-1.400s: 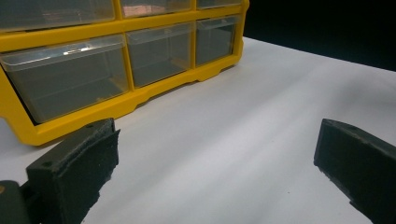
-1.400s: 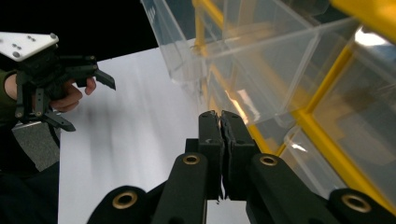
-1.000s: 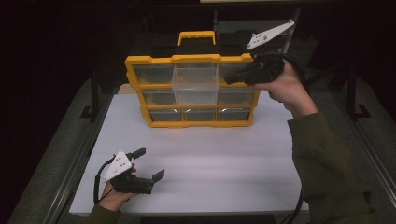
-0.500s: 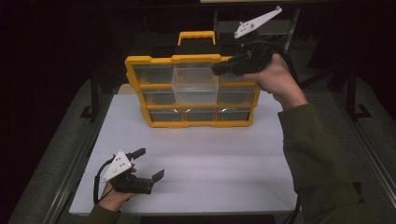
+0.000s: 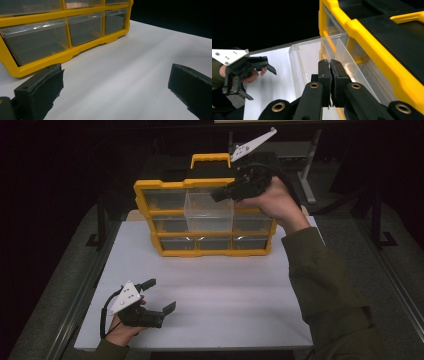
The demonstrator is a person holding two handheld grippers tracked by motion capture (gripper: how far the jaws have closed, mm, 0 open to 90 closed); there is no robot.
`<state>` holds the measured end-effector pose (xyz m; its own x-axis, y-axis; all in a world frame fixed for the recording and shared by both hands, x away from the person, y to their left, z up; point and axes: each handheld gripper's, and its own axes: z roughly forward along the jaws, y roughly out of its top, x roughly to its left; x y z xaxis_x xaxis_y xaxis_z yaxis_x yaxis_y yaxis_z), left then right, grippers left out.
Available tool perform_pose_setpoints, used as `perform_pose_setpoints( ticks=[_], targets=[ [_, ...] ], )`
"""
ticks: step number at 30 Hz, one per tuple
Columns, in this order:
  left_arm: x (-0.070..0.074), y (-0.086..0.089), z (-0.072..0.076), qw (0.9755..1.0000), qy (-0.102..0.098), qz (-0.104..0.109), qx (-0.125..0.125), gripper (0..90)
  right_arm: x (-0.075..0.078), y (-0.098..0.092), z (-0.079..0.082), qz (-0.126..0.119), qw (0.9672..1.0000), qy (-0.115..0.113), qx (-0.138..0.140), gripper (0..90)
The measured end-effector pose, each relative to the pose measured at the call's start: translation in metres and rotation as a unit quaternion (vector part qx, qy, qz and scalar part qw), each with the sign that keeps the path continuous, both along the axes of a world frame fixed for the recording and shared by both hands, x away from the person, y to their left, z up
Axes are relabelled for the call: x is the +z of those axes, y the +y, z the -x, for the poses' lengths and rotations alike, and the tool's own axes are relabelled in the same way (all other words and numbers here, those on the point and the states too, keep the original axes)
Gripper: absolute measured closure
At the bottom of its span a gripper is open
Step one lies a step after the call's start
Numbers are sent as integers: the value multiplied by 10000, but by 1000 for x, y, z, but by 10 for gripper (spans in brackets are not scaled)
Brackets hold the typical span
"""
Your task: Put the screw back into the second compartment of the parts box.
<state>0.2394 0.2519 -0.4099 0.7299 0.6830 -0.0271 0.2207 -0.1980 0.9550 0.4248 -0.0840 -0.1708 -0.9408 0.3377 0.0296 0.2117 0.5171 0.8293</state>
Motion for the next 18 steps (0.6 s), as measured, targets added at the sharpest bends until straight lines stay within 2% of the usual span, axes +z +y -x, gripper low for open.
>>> perform_pose_setpoints(
  ticks=[7, 11, 14, 16, 18],
  targets=[
    [0, -1, 1, 10000, 9, 96, 19, 0, -10, 10, -9, 222, 9998, -27, 7, 862],
    [0, -1, 1, 10000, 10, 89, 16, 0, -12, 10, -10, 247, 9997, -20, -29, 859],
    [0, -1, 1, 10000, 9, 90, 20, 0, -11, 8, -10, 154, 9998, -46, -102, 759],
    [0, -1, 1, 10000, 8, 86, 18, 0, -9, 7, -9, 86, 9998, 12, -168, 749],
    [0, -1, 1, 10000, 11, 71, 15, 0, -8, 6, -9, 73, 9998, 26, -202, 787]
  ],
)
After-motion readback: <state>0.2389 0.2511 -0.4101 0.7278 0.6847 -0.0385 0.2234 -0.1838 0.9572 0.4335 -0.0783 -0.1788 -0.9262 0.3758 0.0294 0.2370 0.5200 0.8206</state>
